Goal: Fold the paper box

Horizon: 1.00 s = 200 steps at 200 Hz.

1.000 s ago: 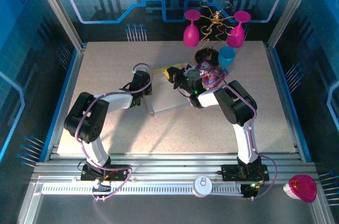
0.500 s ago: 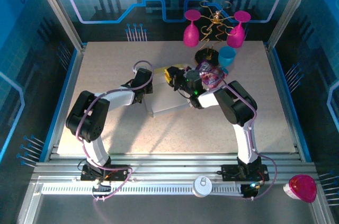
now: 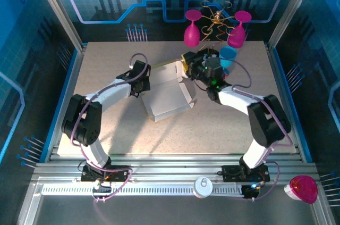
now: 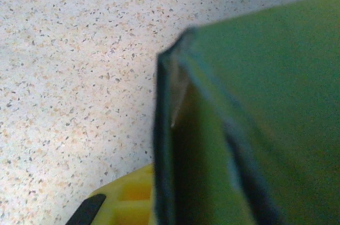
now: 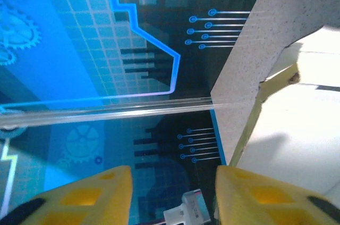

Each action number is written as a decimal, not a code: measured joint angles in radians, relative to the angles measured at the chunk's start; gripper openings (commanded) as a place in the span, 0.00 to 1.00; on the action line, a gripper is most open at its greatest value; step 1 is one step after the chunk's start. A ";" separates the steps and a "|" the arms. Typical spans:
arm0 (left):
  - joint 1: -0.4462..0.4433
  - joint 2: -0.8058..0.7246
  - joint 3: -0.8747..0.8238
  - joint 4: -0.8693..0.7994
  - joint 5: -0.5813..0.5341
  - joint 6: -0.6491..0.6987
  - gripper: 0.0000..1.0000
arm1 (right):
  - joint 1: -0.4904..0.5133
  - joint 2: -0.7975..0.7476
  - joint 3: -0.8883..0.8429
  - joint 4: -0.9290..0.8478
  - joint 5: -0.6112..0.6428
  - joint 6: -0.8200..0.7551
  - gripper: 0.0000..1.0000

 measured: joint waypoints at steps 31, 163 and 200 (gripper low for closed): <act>0.032 0.000 0.123 -0.151 0.104 -0.019 0.00 | -0.079 -0.110 0.153 -0.383 -0.004 -0.181 0.35; 0.013 -0.049 0.300 -0.607 0.289 -0.042 0.00 | -0.068 -0.135 0.536 -1.164 0.020 -0.565 0.37; -0.016 -0.066 0.311 -0.645 0.302 -0.035 0.00 | -0.017 -0.103 0.588 -1.201 0.039 -0.569 0.39</act>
